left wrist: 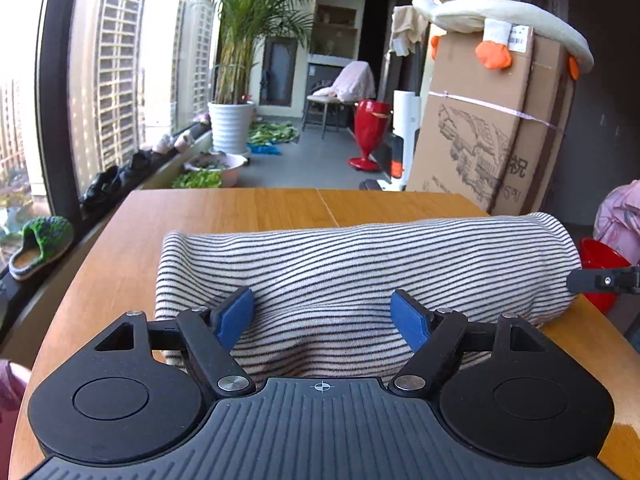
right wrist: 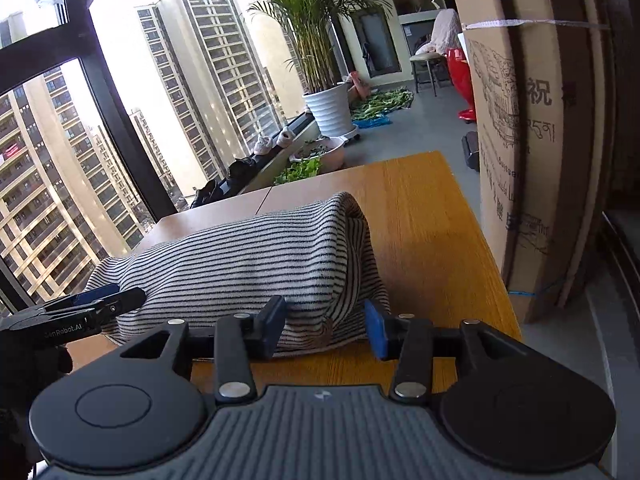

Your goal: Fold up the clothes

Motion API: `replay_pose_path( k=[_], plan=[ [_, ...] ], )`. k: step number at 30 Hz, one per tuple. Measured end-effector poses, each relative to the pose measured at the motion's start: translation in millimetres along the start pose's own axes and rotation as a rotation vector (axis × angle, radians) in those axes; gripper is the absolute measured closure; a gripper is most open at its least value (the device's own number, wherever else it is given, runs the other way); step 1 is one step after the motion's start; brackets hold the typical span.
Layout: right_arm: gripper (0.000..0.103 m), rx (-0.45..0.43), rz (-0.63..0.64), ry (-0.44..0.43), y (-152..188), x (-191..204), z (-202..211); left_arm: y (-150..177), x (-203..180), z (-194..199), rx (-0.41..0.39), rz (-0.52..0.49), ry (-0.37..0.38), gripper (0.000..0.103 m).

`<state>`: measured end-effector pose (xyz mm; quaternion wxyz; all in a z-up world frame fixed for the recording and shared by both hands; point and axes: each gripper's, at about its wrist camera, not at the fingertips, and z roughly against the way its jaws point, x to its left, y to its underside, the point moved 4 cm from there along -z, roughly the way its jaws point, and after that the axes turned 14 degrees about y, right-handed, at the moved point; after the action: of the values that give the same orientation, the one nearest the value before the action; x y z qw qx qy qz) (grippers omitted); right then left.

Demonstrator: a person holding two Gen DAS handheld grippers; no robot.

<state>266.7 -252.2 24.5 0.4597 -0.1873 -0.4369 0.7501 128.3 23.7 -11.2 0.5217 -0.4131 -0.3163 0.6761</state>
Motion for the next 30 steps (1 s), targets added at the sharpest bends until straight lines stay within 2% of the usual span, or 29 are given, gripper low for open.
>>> replay_pose_path(
  k=[1, 2, 3, 4, 6, 9, 10, 13, 15, 18, 21, 24, 27, 30],
  plan=[
    [0.043, -0.052, 0.019, -0.005, -7.5, 6.0, 7.4, 1.6, 0.2, 1.1, -0.001, -0.001, 0.001, 0.02],
    [0.022, -0.104, 0.026, -0.016, -15.7, 12.1, 14.0, 3.2, 0.3, 2.3, -0.002, -0.001, 0.002, 0.019],
    [0.006, -0.145, 0.023, -0.036, -22.3, 18.1, 17.5, 4.8, 0.5, 3.4, -0.004, -0.002, 0.003, 0.018],
    [0.0, -0.176, 0.012, -0.064, -27.6, 23.8, 18.4, 6.4, 0.7, 4.6, -0.005, -0.003, 0.005, 0.018],
    [0.0, -0.219, -0.013, -0.114, -36.2, 35.0, 16.3, 8.1, 1.5, 5.9, -0.007, -0.002, 0.008, 0.018],
    [0.0, -0.139, -0.066, -0.15, -29.0, 44.8, -17.1, 10.2, 2.4, 7.6, -0.007, -0.007, 0.012, 0.017],
    [0.0, -0.098, -0.076, -0.147, -23.0, 46.6, -31.1, 11.0, 2.6, 8.5, -0.007, -0.009, 0.014, 0.016],
    [0.0, 0.013, -0.06, -0.061, 4.6, 44.4, -66.1, 12.3, 3.1, 14.3, -0.011, -0.011, 0.034, 0.016],
    [0.0, 0.002, -0.026, -0.054, 14.9, 44.8, -67.7, 9.4, 4.8, 24.2, -0.026, 0.018, 0.074, 0.016],
    [0.0, 0.005, -0.025, -0.064, 15.9, 43.7, -65.2, -6.3, 11.7, 41.1, -0.102, 0.113, 0.169, 0.015],
    [0.0, -0.001, -0.019, -0.058, 16.1, 46.9, -64.4, -27.6, 18.6, 49.2, -0.201, 0.149, 0.19, 0.01],
    [0.0, -0.012, -0.006, -0.043, 16.7, 49.3, -62.3, -33.4, 27.0, 33.9, -0.19, 0.169, 0.178, 0.009],
    [0.0, -0.017, -0.01, -0.042, 18.5, 47.9, -58.6, -11.1, 38.3, 10.8, -0.093, 0.269, 0.199, 0.009],
    [0.0, -0.013, 0.003, -0.023, 21.6, 50.0, -53.5, 10.0, 25.8, 12.1, -0.063, 0.151, 0.163, 0.009]
  ],
)
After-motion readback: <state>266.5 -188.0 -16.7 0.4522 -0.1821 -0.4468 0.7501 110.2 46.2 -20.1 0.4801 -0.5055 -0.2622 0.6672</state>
